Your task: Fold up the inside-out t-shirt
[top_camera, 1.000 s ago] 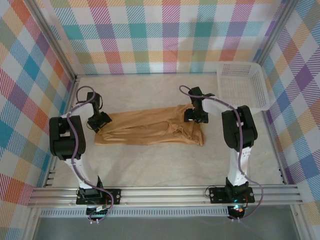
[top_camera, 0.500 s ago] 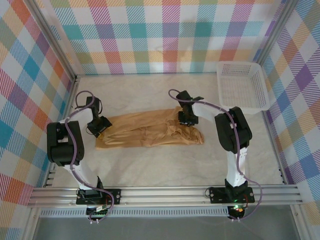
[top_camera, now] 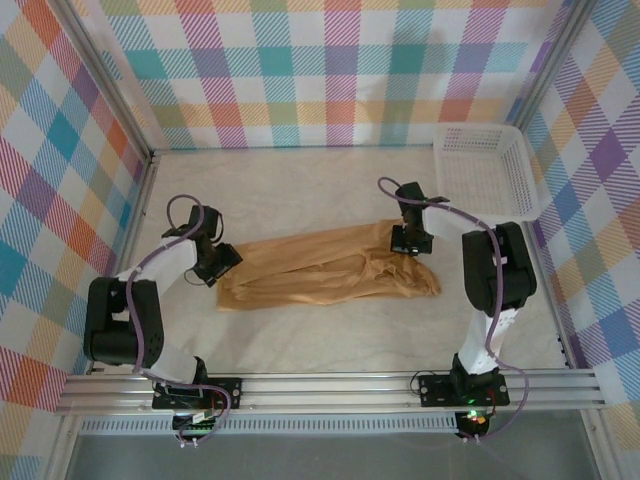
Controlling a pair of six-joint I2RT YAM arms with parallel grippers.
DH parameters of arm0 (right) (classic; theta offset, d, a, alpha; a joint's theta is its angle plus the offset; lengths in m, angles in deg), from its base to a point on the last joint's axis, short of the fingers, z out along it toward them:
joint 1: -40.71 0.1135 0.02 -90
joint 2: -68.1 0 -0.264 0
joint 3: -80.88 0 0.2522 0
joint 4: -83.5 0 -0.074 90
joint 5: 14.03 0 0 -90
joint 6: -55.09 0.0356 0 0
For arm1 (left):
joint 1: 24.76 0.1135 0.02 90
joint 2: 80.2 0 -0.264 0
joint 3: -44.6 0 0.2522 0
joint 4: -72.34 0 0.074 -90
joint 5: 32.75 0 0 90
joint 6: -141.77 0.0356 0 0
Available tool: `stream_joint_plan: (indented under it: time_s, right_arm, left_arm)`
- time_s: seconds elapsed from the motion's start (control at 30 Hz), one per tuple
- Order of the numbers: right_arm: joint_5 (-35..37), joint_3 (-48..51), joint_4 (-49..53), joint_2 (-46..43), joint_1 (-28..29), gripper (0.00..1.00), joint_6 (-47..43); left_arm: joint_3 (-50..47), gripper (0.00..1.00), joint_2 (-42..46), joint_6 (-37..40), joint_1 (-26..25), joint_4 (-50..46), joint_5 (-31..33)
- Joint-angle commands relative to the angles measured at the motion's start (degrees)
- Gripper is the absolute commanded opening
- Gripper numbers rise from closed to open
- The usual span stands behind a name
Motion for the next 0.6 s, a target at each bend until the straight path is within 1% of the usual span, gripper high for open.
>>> stream_joint_plan:
  time_s: [0.0, 0.07, 0.17, 0.37, 0.57]
  right_arm:
    - [-0.2, -1.4, 4.1, -4.4, 1.6, 0.00, -1.4]
    - [0.0, -2.4, 5.7, -6.3, 2.7, 0.00, -0.3]
    - [1.0, -4.0, 7.9, -8.7, 5.4, 0.00, 1.3]
    - [3.1, -8.0, 11.0, -11.3, 12.5, 0.00, 4.7]
    - [3.9, -13.2, 11.9, -11.2, 20.1, 0.00, 7.2]
  left_arm:
    - [5.1, 0.60, 1.5, 0.2, 0.3, -3.9, 2.9]
    - [8.5, 0.60, 0.7, 1.5, 0.4, -6.0, 3.5]
    - [10.4, 0.60, -0.1, 2.2, 0.8, -6.8, 3.2]
    - [10.2, 0.60, 0.0, 2.1, 2.8, -6.2, 1.7]
    - [10.0, 0.60, 0.8, 2.6, 4.6, -6.3, 0.7]
